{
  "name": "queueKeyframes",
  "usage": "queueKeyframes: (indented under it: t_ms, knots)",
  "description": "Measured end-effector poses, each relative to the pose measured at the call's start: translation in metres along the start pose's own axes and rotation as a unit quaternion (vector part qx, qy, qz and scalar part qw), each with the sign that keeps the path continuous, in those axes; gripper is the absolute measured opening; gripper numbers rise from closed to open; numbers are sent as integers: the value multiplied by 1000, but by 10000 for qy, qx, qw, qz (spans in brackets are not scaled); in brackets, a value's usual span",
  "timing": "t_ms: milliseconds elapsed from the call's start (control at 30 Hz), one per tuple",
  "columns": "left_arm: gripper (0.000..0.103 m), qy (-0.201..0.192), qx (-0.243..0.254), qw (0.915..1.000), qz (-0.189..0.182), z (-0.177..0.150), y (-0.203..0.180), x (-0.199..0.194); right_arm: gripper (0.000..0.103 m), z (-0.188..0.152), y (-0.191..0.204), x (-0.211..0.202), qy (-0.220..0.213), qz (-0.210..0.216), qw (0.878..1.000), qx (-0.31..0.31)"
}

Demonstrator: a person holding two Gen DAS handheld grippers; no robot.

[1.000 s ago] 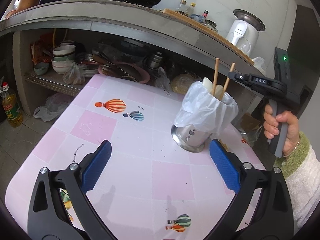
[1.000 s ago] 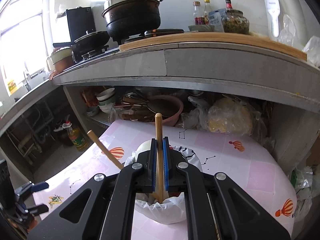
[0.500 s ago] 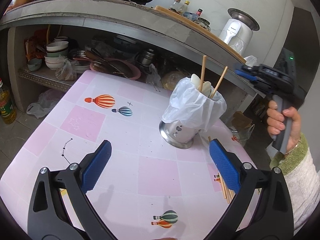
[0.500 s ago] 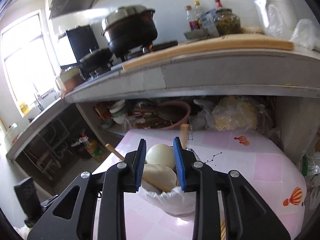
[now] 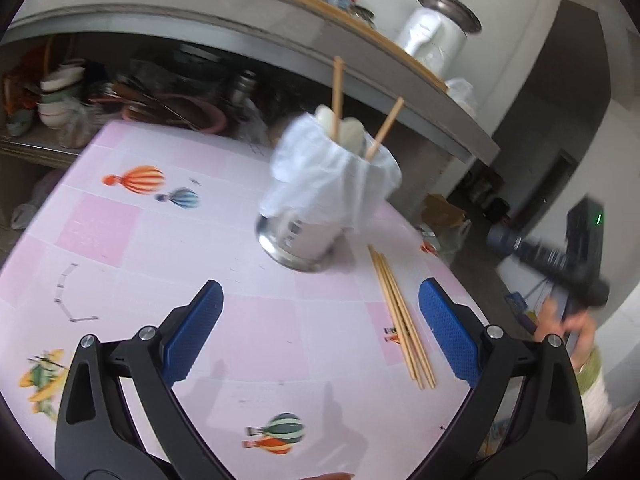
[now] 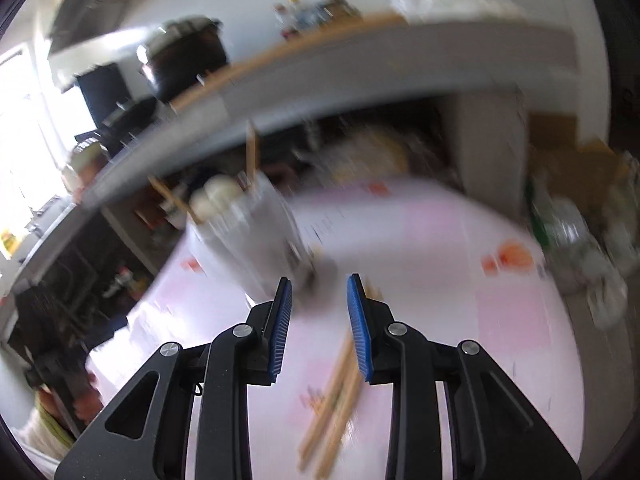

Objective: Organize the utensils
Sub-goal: 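Open the right tool and move both tools back to the chopstick row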

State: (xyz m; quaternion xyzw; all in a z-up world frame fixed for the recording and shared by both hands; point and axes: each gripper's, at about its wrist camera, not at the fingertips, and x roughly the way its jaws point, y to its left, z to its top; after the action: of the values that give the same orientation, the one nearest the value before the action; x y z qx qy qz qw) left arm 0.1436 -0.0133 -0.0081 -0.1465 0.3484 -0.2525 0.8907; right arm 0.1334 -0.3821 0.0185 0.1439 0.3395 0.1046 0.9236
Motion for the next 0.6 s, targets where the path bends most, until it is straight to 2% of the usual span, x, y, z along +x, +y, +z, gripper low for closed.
queueKeyframes:
  t_ms: [133, 233, 367, 467, 533, 600]
  knots:
    - [95, 496, 387, 9980, 88, -11, -24, 36, 29, -47, -17, 13, 347, -230, 9983, 410]
    - [95, 910, 928, 9913, 195, -24, -51, 69, 29, -70, -27, 20, 521, -275, 9963, 628]
    - [95, 1189, 1649, 9784, 380, -36, -87, 110, 29, -80, -29, 19, 559, -297, 9958, 665]
    - [94, 1329, 1890, 9718, 462, -40, -103, 135, 29, -78, -29, 19, 527, -312, 9960, 644]
    - [84, 1395, 1987, 9689, 480, -41, -111, 148, 29, -78, -32, 18, 516, -299, 9961, 657]
    - [67, 1523, 2057, 9652, 528, -43, -116, 161, 29, -79, -35, 19, 530, -295, 9959, 678]
